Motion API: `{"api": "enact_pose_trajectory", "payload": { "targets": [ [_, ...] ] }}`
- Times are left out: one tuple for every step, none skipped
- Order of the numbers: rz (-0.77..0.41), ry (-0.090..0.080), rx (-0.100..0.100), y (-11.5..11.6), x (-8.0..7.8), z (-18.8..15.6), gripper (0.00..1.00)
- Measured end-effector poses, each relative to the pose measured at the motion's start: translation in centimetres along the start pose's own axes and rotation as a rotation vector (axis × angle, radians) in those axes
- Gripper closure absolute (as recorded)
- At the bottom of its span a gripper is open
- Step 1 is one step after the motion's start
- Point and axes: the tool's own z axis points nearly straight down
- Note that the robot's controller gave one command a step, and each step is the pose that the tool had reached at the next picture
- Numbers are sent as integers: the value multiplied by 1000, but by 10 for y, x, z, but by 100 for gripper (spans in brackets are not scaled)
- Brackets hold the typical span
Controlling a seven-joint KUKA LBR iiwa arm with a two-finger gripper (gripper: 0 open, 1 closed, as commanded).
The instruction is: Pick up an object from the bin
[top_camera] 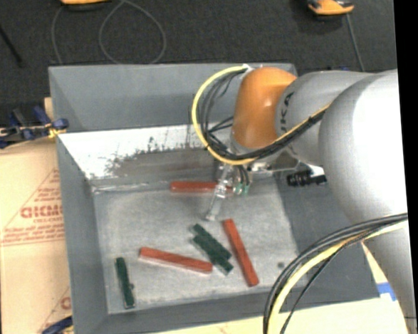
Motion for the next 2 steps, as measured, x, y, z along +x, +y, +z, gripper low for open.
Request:
{"api": "enact_pose_trajectory", "payload": {
  "targets": [
    [-2, -3, -2, -1, 1, -1, 0],
    [-4, -19, -6, -1, -2, -2, 100]
  ]
}}
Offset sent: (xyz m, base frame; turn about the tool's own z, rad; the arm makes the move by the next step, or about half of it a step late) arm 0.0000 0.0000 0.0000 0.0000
